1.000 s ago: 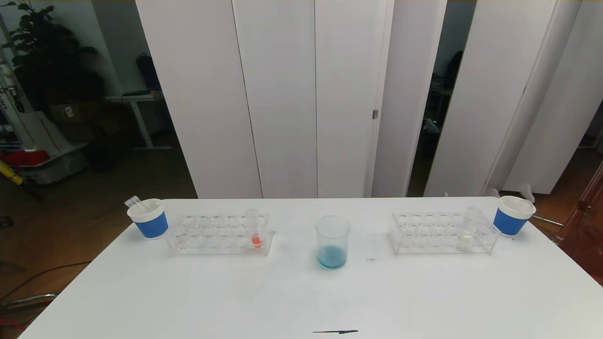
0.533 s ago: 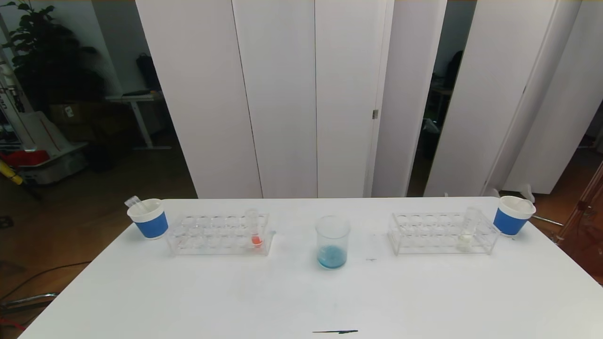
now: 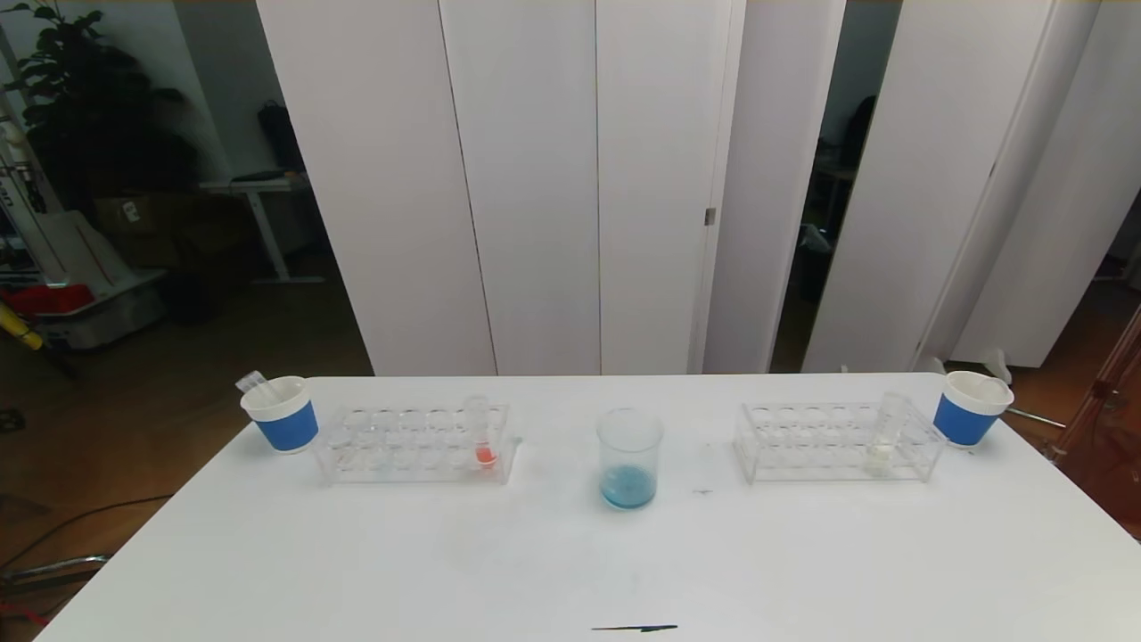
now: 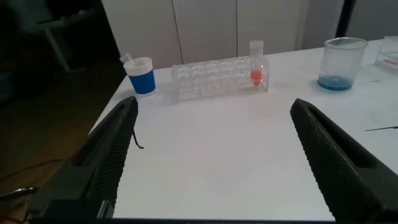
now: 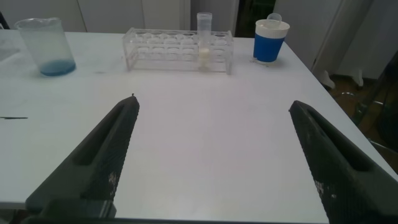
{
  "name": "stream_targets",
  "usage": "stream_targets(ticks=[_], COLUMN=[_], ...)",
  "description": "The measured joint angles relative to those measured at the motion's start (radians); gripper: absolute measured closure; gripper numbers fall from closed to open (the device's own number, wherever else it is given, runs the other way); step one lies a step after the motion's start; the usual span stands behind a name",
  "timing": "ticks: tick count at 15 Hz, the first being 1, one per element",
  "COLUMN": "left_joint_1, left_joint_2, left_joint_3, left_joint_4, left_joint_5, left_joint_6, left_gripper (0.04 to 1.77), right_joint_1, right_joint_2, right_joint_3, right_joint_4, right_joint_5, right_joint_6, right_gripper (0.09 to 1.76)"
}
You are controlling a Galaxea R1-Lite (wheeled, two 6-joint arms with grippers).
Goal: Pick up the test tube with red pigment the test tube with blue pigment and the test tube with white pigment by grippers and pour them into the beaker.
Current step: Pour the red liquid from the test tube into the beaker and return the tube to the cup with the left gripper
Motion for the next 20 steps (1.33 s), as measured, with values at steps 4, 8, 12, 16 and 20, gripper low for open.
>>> stream_targets(ticks=[4, 8, 12, 16, 20], left_joint_1=[-0.004, -0.008, -0.047, -0.139, -0.244], left_joint_2=[0.171, 0.454, 0.751, 1.023, 1.24], left_joint_3=[-0.194, -0.376, -0.458, -0.439, -0.345], left_joint_4=[0.011, -0.066, -0.247, -0.495, -0.711], left_joint_5=[-0.003, -0.003, 0.001, 0.023, 0.051], left_joint_6=[-0.037, -0.114, -0.134, -0.14, -0.176], left_gripper=[0.06, 0.06, 0.06, 0.06, 0.06], right_joint_1=[0.0, 0.0, 0.0, 0.0, 0.0], right_joint_2=[0.0, 0.0, 0.0, 0.0, 0.0], right_joint_3=[0.0, 0.0, 0.0, 0.0, 0.0], right_joint_4=[0.0, 0.0, 0.0, 0.0, 0.0], right_joint_5=[0.0, 0.0, 0.0, 0.0, 0.0], right_joint_6=[-0.001, 0.0, 0.0, 0.0, -0.001], right_gripper=[0.12, 0.12, 0.12, 0.12, 0.12])
